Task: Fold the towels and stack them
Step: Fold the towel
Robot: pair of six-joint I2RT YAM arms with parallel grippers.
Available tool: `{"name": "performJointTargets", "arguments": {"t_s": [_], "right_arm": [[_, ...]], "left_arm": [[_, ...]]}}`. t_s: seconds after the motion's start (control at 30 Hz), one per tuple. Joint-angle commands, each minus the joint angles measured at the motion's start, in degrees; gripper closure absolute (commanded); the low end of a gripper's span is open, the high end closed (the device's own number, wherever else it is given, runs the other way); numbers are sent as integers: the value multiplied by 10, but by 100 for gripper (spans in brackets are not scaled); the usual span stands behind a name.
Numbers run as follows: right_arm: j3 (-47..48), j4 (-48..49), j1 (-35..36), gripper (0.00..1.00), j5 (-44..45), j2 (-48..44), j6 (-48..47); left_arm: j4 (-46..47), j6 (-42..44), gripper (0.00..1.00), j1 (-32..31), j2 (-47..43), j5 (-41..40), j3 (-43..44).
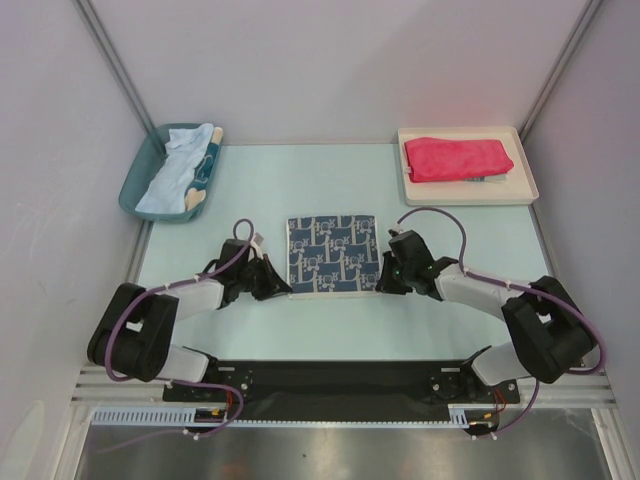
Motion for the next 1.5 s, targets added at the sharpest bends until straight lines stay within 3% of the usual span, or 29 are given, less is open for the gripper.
{"name": "performJointTargets", "arguments": {"t_s": [0.0,0.2,0.23,0.33,0.43,0.63,0.9,1.03,1.47], "right_arm": [[-10,24,2,90,6,8,6],[-19,20,4,68,6,1,5],[-19,17,3,58,7,-11,3],[-10,-5,-6,43,14,-43,-3],[22,-23,-43,38,12,-63,-15],[134,-6,-105,40,-7,27,-50],[322,0,-115,50,-5,218,-67],[363,-16,-115,50,2,280,-76],[435,-41,-125,51,24,377,-100]], "left_arm": [[27,12,98,-4,8,3,-5],[22,15,84,-4,7,1,-4],[8,20,81,-4,2,-2,-2],[-34,40,70,-4,-31,-24,24],[-93,64,59,0,-64,-72,68],[-132,86,51,3,-47,-116,165],[-184,139,53,27,165,-136,383],[-237,174,55,28,238,-152,474],[-262,204,56,31,357,-151,545]]}}
